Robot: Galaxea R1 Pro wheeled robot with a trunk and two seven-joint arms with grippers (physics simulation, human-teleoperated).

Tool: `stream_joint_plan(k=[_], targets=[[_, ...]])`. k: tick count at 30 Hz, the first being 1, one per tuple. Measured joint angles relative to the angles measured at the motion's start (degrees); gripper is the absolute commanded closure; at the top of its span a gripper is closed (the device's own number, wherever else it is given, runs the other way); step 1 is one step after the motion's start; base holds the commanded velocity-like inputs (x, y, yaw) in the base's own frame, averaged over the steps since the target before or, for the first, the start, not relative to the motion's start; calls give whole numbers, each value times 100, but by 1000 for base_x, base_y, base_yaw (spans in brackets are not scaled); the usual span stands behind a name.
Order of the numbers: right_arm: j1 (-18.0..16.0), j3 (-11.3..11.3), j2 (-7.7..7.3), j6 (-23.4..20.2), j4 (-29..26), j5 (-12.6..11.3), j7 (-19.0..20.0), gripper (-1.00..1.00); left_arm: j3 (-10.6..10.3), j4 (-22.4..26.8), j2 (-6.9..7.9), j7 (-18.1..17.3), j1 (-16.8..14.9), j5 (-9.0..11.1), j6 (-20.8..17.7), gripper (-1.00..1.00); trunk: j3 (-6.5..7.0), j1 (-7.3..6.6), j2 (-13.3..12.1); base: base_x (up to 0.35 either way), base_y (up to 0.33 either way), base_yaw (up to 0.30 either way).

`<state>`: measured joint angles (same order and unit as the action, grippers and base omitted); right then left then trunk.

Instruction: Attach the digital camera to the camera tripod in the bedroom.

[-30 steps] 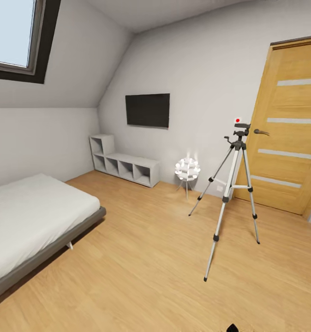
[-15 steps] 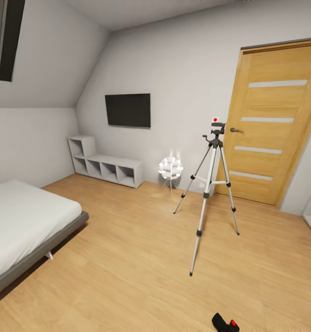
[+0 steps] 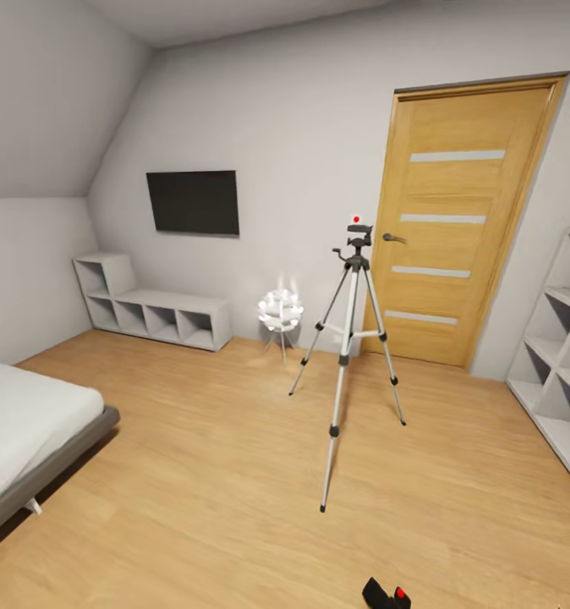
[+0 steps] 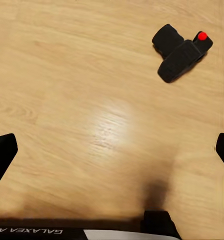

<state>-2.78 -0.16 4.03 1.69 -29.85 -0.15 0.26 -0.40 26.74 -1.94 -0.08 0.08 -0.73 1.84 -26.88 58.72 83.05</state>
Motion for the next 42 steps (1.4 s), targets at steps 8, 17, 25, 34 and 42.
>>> stream_joint_plan(k=[8, 17, 25, 34, 42], targets=[[-1, 0, 0, -1, 2, -1, -2, -100, 0, -7, 0, 0, 0, 1, 3, -100, 0, 1, 0, 19, -9, -49], [-1, 0, 0, -2, 1, -1, -2, -100, 0, -8, 0, 0, 0, -2, 4, -100, 0, -1, 0, 137, -108, -4], [-1, -7, 0, -2, 2, -1, -2, -100, 0, -7, 0, 0, 0, -1, 4, -100, 0, 0, 0, 69, -60, -6], [0, -8, 0, -2, 0, 0, -2, -100, -4, -6, 0, 0, 0, 0, 0, -100, 0, 1, 0, 86, -94, -191], [-1, -8, 0, -2, 2, 6, -2, -100, -3, -7, 0, 0, 0, 2, -1, -100, 0, 1, 0, 5, -29, -86]])
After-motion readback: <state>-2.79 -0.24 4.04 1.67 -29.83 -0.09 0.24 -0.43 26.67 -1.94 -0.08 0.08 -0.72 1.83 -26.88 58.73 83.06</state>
